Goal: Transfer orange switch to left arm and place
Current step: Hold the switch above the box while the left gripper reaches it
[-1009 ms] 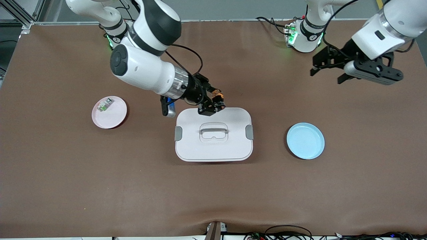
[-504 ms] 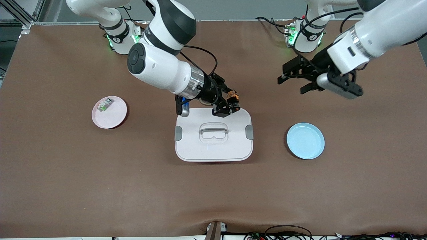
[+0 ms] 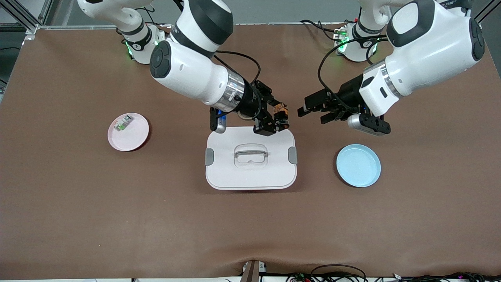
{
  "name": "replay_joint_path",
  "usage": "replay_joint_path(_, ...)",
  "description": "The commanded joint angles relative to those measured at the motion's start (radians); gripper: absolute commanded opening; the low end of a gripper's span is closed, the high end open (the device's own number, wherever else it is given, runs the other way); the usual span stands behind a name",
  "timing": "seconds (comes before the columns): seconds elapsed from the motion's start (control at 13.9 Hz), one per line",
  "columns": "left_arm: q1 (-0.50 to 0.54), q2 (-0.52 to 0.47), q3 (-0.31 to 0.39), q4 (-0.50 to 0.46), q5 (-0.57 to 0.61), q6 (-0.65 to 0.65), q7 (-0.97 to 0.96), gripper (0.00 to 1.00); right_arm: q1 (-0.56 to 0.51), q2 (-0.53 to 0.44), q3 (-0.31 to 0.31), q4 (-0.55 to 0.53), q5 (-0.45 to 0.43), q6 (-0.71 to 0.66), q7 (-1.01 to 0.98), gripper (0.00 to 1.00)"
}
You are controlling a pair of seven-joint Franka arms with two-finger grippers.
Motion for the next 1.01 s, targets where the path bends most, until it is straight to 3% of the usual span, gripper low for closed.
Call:
replay_joint_path(0.0, -0.020, 0.016, -0.004, 0.007, -0.054, 0.050, -0.020, 1.00, 0.021, 0.042, -0.014, 0.074, 0.004, -0.010, 0.046, 0.00)
replay_joint_path(0.36, -0.060, 0.040, -0.003, -0.001, -0.059, 0.062, -0.015, 0.92, 0.045, 0.060, -0.019, 0.078, 0.004, 0.056, 0.072, 0.00)
replay_joint_path(0.58, -0.071, 0.039, -0.004, -0.014, -0.053, 0.061, -0.004, 0.78, 0.047, 0.079, -0.017, 0.109, 0.004, 0.070, 0.078, 0.00)
replay_joint_path(0.94, -0.067, 0.048, -0.003, -0.011, -0.027, 0.045, 0.016, 0.00, 0.046, 0.079, -0.016, 0.117, 0.004, 0.078, 0.084, 0.00)
